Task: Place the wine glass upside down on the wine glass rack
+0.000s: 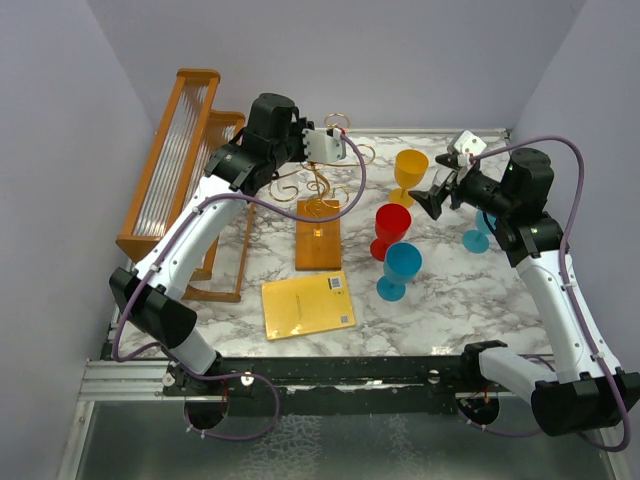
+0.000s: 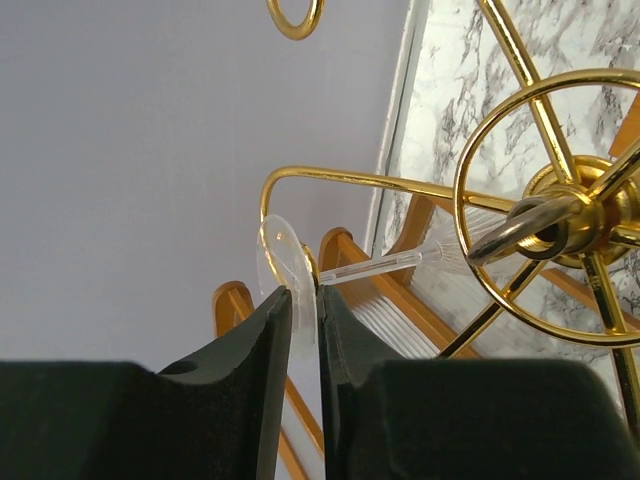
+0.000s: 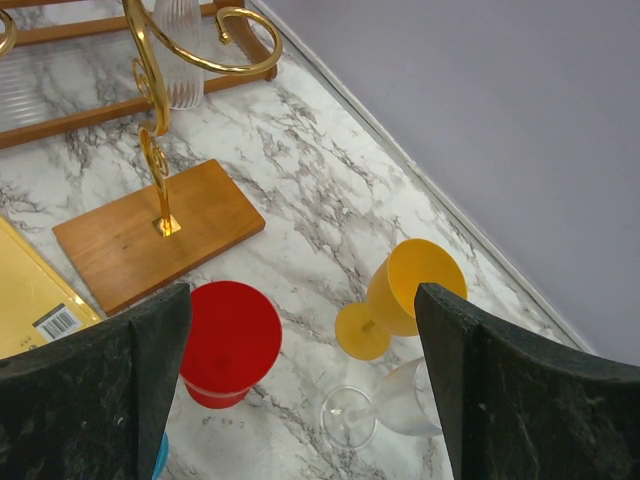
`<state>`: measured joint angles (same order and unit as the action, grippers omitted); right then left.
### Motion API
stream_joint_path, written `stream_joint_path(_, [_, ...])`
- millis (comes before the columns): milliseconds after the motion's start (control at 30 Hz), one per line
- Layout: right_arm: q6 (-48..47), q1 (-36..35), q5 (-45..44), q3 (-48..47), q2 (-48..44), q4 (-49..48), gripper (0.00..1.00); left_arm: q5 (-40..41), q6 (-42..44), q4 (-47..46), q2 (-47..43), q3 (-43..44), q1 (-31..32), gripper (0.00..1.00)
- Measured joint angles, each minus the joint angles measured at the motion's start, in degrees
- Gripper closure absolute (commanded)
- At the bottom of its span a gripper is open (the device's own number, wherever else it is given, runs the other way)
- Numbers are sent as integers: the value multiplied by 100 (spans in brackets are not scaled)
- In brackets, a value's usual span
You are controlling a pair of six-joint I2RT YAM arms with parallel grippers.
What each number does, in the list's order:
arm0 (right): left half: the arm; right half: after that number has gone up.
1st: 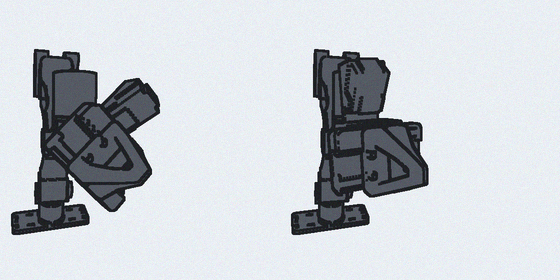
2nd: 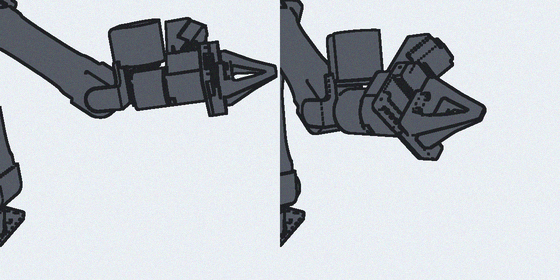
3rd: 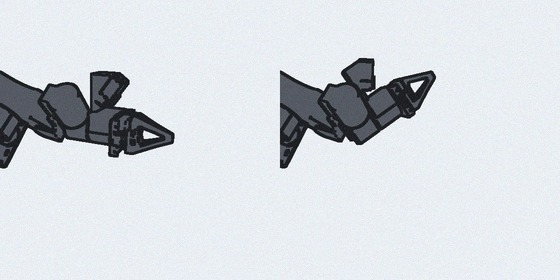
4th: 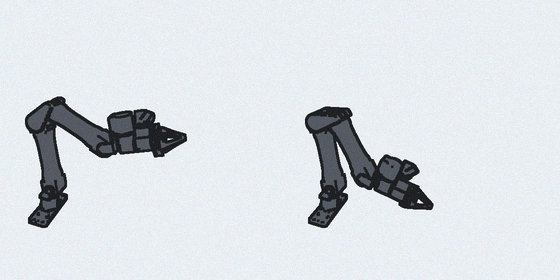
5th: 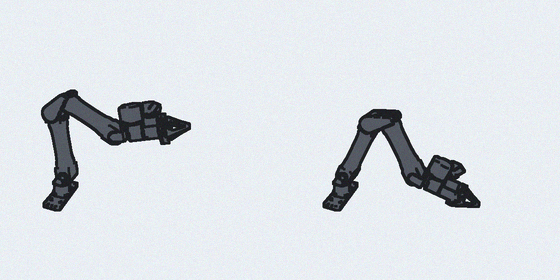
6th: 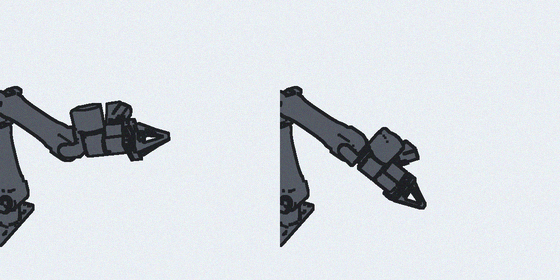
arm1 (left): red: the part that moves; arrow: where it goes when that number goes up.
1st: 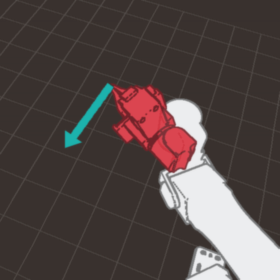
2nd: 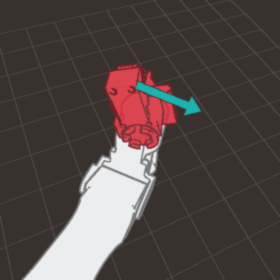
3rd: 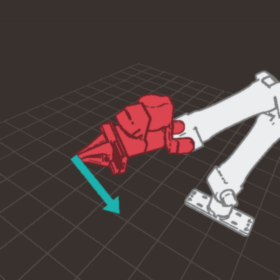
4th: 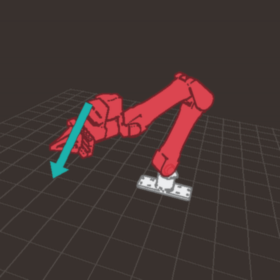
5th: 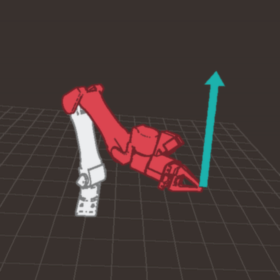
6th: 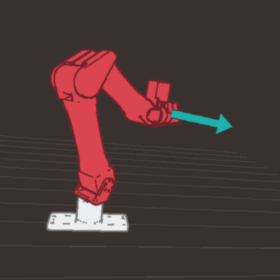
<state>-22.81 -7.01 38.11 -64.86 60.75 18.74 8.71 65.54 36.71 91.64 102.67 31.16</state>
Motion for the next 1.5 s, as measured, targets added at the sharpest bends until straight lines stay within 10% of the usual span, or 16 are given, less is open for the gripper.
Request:
stream_joint_path(667, [-109,0,-212,31,11,7,7,-343,-205,-116,-439,-96,0,46])
stream_joint_path(1033, [4,0,-1655,-470,420,640,14,-876,-476,251,-761,-92,0,2])
stream_joint_path(1500, [361,22,-3451,-1342,1648,1554,43,-1545,-1869,400,-1572,-90,0,1])
